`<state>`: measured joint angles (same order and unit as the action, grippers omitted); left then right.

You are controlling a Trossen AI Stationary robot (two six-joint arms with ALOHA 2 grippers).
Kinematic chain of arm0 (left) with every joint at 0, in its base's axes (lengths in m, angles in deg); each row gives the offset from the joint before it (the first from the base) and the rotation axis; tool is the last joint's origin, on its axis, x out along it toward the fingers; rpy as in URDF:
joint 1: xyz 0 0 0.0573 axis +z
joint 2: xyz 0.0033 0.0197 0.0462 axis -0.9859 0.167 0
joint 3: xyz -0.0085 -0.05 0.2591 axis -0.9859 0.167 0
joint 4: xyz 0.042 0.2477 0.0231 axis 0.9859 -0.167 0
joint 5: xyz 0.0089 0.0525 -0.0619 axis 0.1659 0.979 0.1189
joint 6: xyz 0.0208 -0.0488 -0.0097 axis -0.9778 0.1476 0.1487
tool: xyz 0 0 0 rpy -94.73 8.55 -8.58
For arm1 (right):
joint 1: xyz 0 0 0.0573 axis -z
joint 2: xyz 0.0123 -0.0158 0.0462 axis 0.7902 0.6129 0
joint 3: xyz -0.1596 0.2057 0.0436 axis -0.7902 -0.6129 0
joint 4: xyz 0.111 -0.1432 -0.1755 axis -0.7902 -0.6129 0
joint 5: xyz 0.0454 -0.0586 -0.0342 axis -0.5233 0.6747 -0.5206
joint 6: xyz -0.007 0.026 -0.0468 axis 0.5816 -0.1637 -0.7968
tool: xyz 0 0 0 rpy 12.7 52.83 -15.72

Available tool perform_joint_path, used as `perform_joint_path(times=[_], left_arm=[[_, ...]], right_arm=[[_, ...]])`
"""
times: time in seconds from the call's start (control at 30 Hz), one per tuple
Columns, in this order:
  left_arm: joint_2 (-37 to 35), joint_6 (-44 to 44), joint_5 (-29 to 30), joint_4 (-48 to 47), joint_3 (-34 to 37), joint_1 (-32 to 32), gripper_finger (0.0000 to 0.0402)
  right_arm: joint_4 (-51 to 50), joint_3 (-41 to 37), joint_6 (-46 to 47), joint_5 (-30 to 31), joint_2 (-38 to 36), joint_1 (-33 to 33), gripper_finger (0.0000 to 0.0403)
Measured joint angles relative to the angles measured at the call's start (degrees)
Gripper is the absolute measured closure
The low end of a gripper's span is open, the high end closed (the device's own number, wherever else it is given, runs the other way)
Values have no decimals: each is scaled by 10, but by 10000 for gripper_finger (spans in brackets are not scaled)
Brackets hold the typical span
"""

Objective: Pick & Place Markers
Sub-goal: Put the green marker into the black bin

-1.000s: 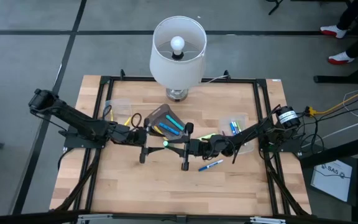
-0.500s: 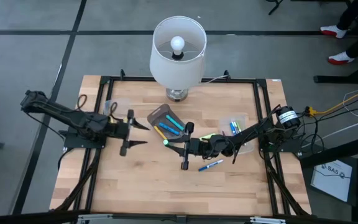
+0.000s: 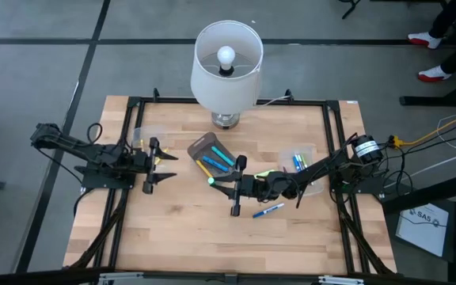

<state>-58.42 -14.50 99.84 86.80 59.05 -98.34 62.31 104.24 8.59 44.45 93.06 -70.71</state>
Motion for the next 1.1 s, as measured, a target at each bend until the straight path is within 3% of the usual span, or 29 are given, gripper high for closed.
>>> perform_joint_path(times=[0.3,0.57,0.9,1.1], left_arm=[[-132,15,-4,-29,62,13,160],[-201,24,-56,-35,105,54,160],[-205,47,-156,-81,109,150,160],[-205,57,-157,-114,108,210,162]], right_arm=[[-7,0,13,0,0,2,335],[-38,0,45,0,0,13,335],[-41,0,45,0,0,25,335],[-53,0,50,0,0,26,335]])
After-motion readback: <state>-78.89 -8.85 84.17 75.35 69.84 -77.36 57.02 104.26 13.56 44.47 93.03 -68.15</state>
